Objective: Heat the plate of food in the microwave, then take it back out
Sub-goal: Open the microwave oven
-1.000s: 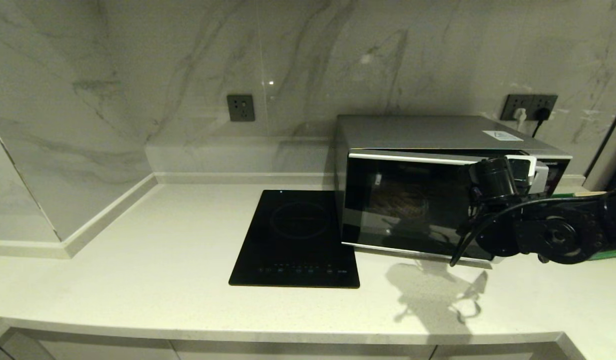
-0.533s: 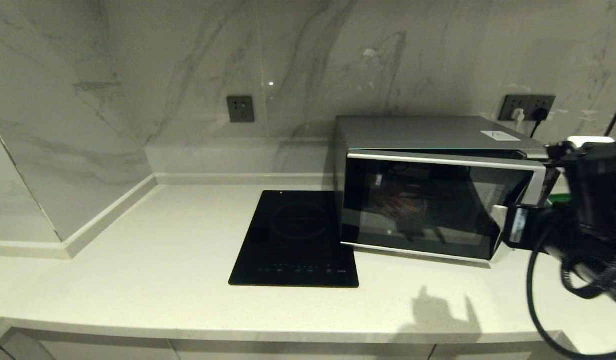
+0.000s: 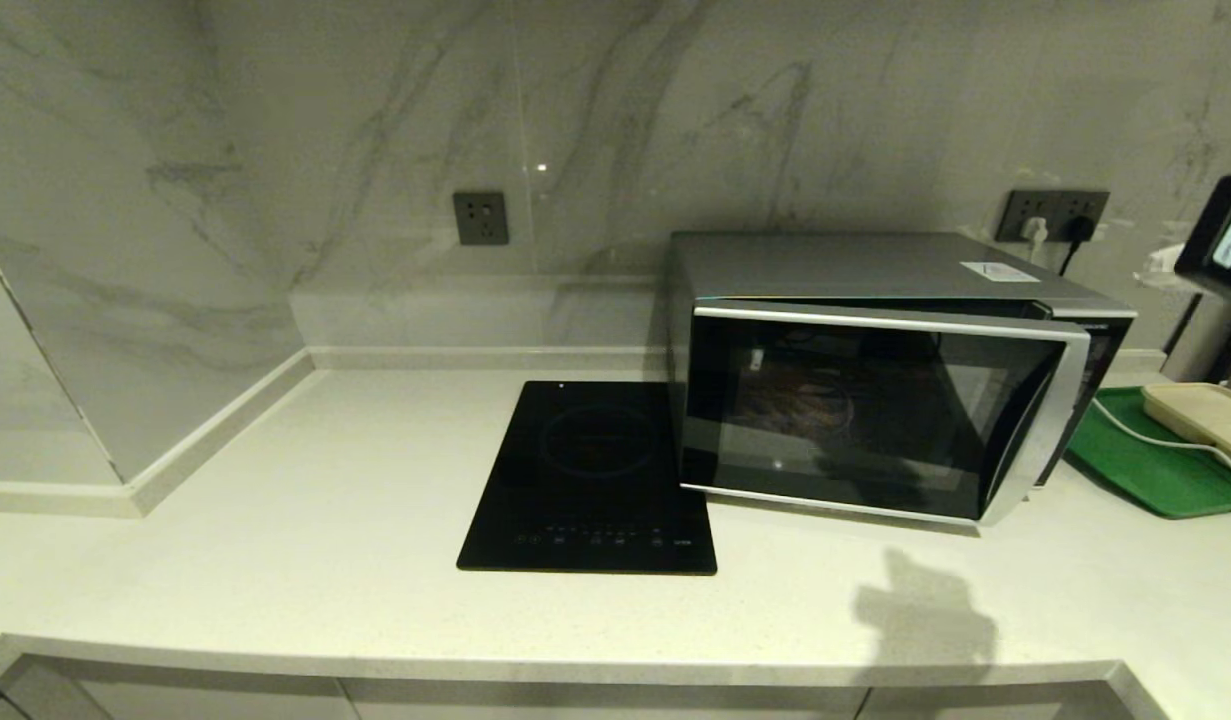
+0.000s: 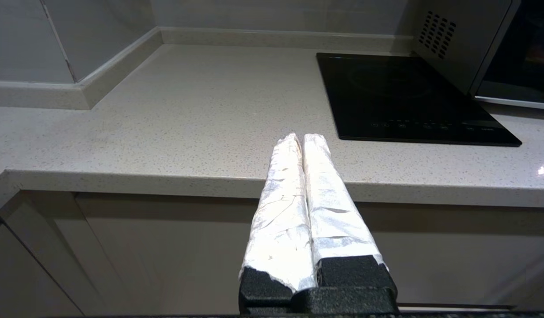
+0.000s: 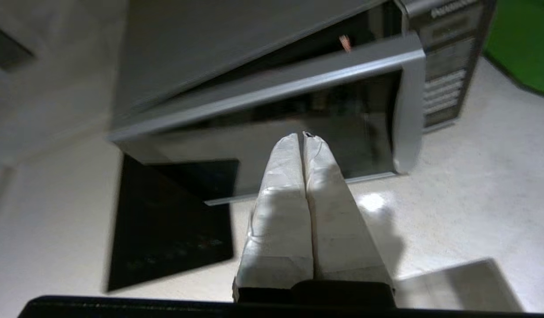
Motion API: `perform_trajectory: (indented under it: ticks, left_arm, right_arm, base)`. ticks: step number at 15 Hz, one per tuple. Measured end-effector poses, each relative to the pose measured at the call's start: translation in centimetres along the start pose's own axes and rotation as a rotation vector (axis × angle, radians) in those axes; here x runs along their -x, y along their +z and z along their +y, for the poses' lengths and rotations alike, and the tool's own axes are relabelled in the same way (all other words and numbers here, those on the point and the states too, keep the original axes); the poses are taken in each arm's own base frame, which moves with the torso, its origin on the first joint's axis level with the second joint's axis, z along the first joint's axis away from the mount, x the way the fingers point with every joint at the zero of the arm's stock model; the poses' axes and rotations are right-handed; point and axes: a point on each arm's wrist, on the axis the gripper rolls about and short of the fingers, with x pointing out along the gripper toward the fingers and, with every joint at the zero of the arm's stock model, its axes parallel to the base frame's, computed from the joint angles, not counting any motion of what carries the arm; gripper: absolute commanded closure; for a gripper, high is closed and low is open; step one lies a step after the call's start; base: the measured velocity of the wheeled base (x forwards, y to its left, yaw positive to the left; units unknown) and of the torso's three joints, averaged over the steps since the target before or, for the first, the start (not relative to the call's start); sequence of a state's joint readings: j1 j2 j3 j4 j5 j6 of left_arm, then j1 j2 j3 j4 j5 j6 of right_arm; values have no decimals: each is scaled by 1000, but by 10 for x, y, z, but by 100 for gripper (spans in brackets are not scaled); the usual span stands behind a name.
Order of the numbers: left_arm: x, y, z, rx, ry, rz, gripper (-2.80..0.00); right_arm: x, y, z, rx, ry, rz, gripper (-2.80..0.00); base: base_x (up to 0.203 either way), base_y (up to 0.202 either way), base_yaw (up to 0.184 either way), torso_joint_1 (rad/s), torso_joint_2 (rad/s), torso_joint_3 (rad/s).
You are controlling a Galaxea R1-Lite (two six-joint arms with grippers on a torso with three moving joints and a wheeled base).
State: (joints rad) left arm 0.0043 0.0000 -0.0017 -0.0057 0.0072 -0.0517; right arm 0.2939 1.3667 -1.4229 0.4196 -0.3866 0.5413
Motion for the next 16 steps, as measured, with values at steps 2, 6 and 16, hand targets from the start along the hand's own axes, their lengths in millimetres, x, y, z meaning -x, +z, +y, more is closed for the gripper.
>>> perform_trajectory:
  ticks: [2,6,16]
  left_arm:
    - [0,0,0,0,0,0,0]
    - [0,0,0,0,0,0,0]
    - [0,0,0,0,0,0,0]
  right_arm:
    - [-14,31,4,-94,19,29,0]
    - [-81,45,6,-227,-30,191,0]
    - [-164,33,-17,-302,-131,239,0]
  base:
    - [0,0,0,0,0,0]
    - [0,0,0,0,0,0]
    - [0,0,0,0,0,0]
